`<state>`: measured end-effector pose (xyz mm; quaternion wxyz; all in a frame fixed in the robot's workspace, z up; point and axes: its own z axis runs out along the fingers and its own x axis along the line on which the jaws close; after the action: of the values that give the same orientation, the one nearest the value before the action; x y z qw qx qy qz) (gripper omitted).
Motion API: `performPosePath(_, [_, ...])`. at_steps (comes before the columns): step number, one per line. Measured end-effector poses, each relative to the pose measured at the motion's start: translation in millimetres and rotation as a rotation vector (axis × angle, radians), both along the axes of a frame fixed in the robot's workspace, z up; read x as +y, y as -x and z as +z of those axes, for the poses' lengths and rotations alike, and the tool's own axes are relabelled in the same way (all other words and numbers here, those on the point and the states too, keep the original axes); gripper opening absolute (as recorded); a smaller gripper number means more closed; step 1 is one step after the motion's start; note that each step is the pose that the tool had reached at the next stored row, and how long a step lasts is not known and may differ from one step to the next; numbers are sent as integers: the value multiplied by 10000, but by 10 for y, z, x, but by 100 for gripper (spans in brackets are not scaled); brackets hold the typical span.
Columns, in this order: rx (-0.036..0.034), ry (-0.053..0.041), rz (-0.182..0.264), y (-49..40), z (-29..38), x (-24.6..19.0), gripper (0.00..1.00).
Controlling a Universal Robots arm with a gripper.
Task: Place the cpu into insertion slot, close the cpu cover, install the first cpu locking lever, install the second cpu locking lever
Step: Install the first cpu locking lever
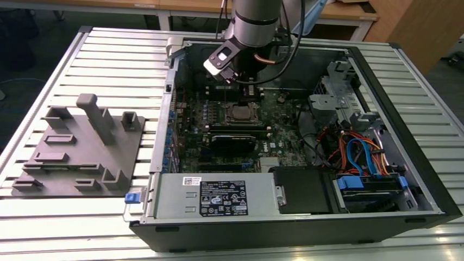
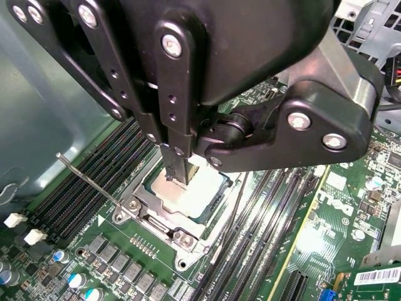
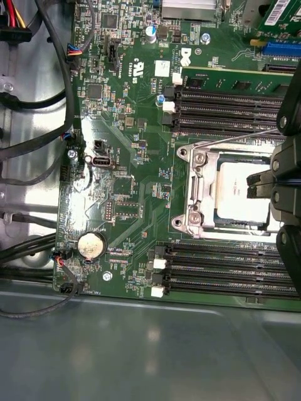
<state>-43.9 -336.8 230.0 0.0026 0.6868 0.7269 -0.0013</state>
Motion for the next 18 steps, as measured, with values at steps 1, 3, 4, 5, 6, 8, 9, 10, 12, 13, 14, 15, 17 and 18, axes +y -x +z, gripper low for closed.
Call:
performPosePath(1, [0,0,23,0,0,0,10])
performPosePath(3, [0,0,101,0,0,0,10])
performPosePath(4, [0,0,162,0,0,0,10])
performPosePath(5, [0,0,236,0,0,0,10])
performPosePath(6, [0,0,321,0,0,0,10])
performPosePath(8, [0,0,638,0,0,0,10])
performPosePath(9, [0,1,760,0,0,0,10])
performPosePath(10, [0,0,889,0,0,0,10])
performPosePath(12, [0,0,1186,0,0,0,10])
performPosePath(13, [0,0,1351,0,0,0,10])
performPosePath(14, [0,0,1518,0,0,0,10])
performPosePath(15, [0,0,1685,0,0,0,10])
performPosePath(17, [0,0,2006,0,0,0,10])
performPosePath(18, [0,0,2164,0,0,0,10])
